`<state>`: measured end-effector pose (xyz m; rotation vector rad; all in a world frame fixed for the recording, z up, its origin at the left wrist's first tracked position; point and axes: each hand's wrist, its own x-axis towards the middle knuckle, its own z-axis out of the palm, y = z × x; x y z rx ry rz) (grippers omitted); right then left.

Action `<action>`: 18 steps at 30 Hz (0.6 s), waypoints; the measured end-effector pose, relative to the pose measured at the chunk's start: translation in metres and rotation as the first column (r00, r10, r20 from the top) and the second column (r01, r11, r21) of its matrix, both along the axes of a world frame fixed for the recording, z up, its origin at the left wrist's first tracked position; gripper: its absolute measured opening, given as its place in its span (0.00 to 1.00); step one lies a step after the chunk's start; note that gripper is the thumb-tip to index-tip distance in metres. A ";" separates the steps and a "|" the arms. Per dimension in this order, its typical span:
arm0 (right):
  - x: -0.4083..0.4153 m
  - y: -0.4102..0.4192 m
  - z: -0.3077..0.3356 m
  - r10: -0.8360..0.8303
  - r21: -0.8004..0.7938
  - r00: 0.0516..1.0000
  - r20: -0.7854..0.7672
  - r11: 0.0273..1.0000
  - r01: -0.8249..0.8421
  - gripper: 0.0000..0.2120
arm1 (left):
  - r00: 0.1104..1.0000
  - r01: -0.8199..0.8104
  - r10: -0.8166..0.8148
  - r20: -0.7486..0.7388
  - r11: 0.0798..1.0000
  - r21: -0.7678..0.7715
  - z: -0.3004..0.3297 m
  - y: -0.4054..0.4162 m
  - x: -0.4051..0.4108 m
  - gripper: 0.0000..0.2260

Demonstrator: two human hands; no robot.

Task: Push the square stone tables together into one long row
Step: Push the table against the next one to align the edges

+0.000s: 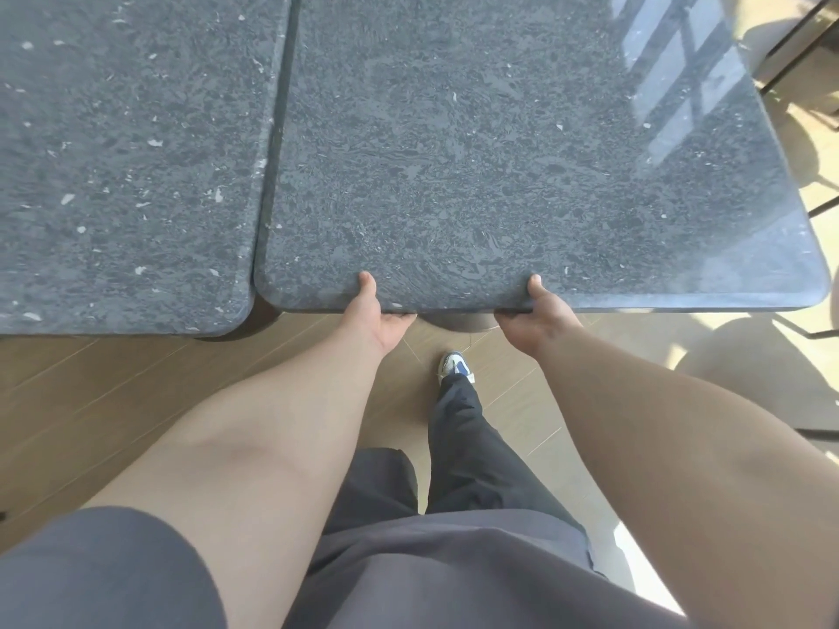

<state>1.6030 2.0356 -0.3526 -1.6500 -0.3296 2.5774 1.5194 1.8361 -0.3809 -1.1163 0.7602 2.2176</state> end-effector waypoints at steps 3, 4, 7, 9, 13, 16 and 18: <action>0.009 -0.007 0.002 -0.018 0.017 1.000 0.001 1.000 0.018 0.14 | 1.000 0.003 -0.003 0.004 1.000 0.011 0.001 -0.006 0.008 0.26; 0.012 -0.009 0.003 -0.017 0.020 1.000 0.002 1.000 0.017 0.14 | 1.000 0.004 -0.004 0.008 1.000 0.014 0.001 -0.008 0.011 0.26; 0.020 -0.015 0.005 -0.006 0.016 1.000 -0.013 1.000 0.006 0.14 | 1.000 0.005 -0.005 0.024 1.000 0.016 0.003 -0.015 0.019 0.27; 0.022 -0.016 0.007 0.001 0.022 1.000 -0.016 1.000 0.000 0.14 | 0.999 0.016 -0.017 0.030 1.000 0.013 0.006 -0.018 0.023 0.27; 0.023 -0.014 0.006 0.000 0.032 1.000 -0.006 0.999 0.000 0.14 | 0.999 0.025 -0.025 0.048 1.000 0.009 0.008 -0.020 0.027 0.27; 0.019 -0.010 0.006 -0.008 -0.011 1.000 0.023 1.000 0.009 0.13 | 0.997 0.030 -0.030 0.076 1.000 0.010 0.010 -0.021 0.026 0.27; 0.018 -0.008 0.007 -0.017 -0.038 0.999 0.040 0.999 0.019 0.14 | 0.994 0.034 -0.034 0.104 0.999 0.005 0.013 -0.020 0.024 0.28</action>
